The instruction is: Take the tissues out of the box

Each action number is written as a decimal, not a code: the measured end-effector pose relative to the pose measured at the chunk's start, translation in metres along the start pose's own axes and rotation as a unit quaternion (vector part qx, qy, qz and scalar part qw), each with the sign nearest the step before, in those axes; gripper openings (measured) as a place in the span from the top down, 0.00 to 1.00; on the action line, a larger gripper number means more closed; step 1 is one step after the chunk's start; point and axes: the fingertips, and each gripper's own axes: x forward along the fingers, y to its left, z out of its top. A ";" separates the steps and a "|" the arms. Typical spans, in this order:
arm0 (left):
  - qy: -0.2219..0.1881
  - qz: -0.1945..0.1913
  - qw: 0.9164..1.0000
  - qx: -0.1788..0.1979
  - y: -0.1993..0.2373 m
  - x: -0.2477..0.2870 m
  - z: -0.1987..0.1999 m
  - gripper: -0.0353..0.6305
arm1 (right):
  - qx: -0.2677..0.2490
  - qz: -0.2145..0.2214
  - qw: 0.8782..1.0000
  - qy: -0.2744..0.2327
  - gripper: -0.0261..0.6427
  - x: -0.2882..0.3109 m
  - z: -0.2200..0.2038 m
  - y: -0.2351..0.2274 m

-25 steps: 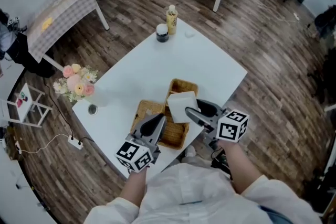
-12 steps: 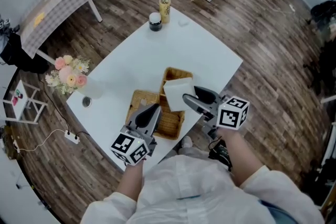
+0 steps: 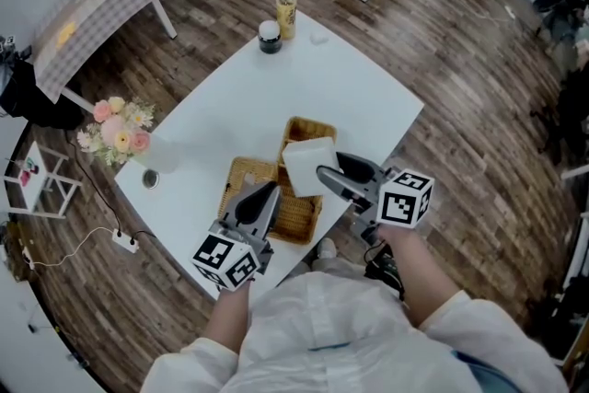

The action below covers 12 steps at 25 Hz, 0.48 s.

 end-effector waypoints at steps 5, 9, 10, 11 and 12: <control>-0.001 -0.002 1.000 0.001 0.003 -0.001 -0.003 0.92 | 0.005 -0.001 1.000 0.000 0.58 0.002 -0.004 -0.002; -0.001 -0.001 1.000 0.000 0.004 -0.001 -0.003 0.92 | 0.008 0.000 1.000 0.000 0.58 0.002 -0.004 -0.002; -0.002 -0.002 1.000 -0.001 0.003 0.000 -0.003 0.92 | 0.010 0.000 1.000 -0.002 0.58 0.002 -0.004 -0.002; -0.003 -0.003 1.000 -0.001 0.003 0.000 -0.003 0.92 | 0.011 0.000 1.000 -0.002 0.58 0.001 -0.004 -0.002; -0.003 -0.004 1.000 0.000 0.001 0.000 -0.003 0.92 | 0.012 0.000 1.000 -0.003 0.58 0.001 -0.003 -0.002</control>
